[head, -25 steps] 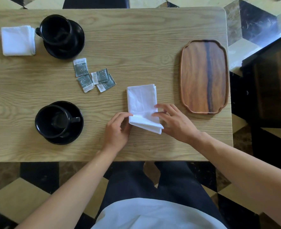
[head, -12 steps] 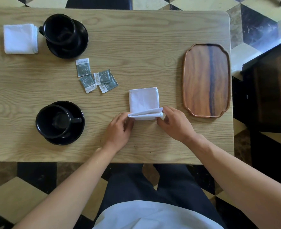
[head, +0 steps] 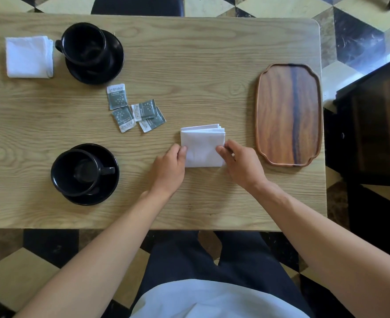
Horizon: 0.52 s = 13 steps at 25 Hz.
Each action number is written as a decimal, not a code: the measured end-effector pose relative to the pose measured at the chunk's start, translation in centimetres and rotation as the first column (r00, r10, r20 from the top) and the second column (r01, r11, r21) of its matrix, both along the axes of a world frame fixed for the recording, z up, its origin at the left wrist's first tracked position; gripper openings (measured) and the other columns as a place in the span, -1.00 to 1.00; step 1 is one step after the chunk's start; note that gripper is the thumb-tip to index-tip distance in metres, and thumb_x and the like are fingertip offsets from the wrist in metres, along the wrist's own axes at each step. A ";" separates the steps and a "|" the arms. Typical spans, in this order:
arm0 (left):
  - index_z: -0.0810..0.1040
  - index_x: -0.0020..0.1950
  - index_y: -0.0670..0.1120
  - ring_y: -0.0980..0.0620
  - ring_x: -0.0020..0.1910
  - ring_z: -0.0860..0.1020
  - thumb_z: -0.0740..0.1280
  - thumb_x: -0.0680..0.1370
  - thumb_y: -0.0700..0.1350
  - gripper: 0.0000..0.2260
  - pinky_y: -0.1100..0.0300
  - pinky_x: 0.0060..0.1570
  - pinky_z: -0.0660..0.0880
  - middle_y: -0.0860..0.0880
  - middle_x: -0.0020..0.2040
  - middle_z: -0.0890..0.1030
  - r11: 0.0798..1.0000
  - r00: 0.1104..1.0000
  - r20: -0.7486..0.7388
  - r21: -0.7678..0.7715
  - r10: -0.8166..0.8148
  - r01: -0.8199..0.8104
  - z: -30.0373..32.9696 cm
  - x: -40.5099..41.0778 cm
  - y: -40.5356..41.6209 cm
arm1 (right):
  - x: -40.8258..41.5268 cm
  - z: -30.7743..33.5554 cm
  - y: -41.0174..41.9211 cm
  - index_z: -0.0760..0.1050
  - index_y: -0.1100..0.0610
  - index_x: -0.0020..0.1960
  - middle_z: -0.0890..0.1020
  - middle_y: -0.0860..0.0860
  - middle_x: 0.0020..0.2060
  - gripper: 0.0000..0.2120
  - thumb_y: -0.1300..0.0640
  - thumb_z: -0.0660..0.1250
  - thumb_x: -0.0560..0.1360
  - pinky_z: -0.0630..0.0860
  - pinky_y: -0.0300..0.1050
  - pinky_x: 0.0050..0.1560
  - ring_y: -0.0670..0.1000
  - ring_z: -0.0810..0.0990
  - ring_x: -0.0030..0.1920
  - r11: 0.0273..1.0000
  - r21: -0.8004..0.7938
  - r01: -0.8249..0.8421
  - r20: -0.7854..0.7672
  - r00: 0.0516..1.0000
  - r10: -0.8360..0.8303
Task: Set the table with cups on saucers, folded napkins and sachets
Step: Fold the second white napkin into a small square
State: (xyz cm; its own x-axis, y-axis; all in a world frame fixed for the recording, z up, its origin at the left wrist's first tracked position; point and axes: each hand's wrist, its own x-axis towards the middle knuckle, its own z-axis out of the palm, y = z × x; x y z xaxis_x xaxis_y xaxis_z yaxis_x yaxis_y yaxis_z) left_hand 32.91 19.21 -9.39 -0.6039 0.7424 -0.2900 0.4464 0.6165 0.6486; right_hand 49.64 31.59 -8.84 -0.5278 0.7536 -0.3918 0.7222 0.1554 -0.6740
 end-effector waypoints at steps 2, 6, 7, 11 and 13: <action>0.38 -0.18 -0.13 -0.30 -0.26 0.51 0.16 0.70 -0.01 -0.69 -0.05 -0.31 0.35 -0.25 -0.29 0.58 0.999 0.998 -0.066 -0.047 0.015 -0.018 0.0 0.1 0.9 | -0.9 0.1 0.2 0.39 0.05 -0.19 0.51 -0.05 -0.43 -0.67 -0.14 0.22 0.65 0.41 -0.02 -0.32 0.07 0.48 -0.37 1.000 0.013 0.019 0.078 0.997 -0.020; 0.39 -0.20 -0.11 -0.27 -0.28 0.50 0.17 0.68 0.01 -0.70 0.00 -0.34 0.31 -0.17 -0.33 0.56 0.990 0.987 -0.139 -0.096 0.085 -0.099 -0.3 0.6 1.7 | -2.1 0.1 0.7 0.50 0.02 -0.10 0.64 0.00 -0.28 -0.66 -0.23 0.21 0.62 0.60 0.04 -0.22 0.12 0.64 -0.26 0.997 -0.036 0.072 0.170 0.983 -0.065; 0.39 -0.21 -0.11 -0.25 -0.30 0.50 0.18 0.67 0.00 -0.70 0.02 -0.34 0.29 -0.15 -0.35 0.55 0.989 0.984 -0.152 -0.099 0.097 -0.113 -0.4 0.7 1.7 | -2.2 0.1 0.6 0.50 0.01 -0.11 0.65 -0.01 -0.27 -0.66 -0.24 0.22 0.61 0.60 0.02 -0.21 0.11 0.65 -0.25 0.995 -0.033 0.092 0.176 0.981 -0.085; 0.46 -0.22 -0.19 -0.25 -0.19 0.52 0.25 0.63 -0.06 -0.71 -0.04 -0.23 0.35 -0.23 -0.26 0.60 0.990 0.961 -0.263 -0.084 0.086 -0.111 -1.0 1.2 1.7 | -2.4 -0.3 0.1 0.50 0.05 -0.16 0.61 -0.07 -0.32 -0.59 -0.29 0.27 0.57 0.50 -0.04 -0.25 0.08 0.61 -0.21 0.978 0.048 0.202 0.208 0.956 -0.208; 0.48 -0.18 -0.21 -0.27 -0.12 0.53 0.26 0.63 -0.05 -0.72 -0.09 -0.13 0.42 -0.23 -0.17 0.59 0.991 0.959 -0.267 -0.068 0.096 -0.118 -1.1 1.3 1.6 | -2.6 -0.2 -0.2 0.50 0.06 -0.11 0.57 -0.13 -0.33 -0.61 -0.28 0.28 0.58 0.47 -0.05 -0.21 0.08 0.61 -0.17 0.962 0.072 0.263 0.182 0.945 -0.272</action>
State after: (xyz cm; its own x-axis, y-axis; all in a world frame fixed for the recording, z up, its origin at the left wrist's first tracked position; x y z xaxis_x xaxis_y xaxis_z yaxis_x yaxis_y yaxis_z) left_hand 34.26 20.79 -10.49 -0.7416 0.6495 -0.1679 0.5226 0.7163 0.4623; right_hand 47.01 31.36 -9.09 -0.2243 0.8763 -0.4263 0.8547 -0.0333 -0.5181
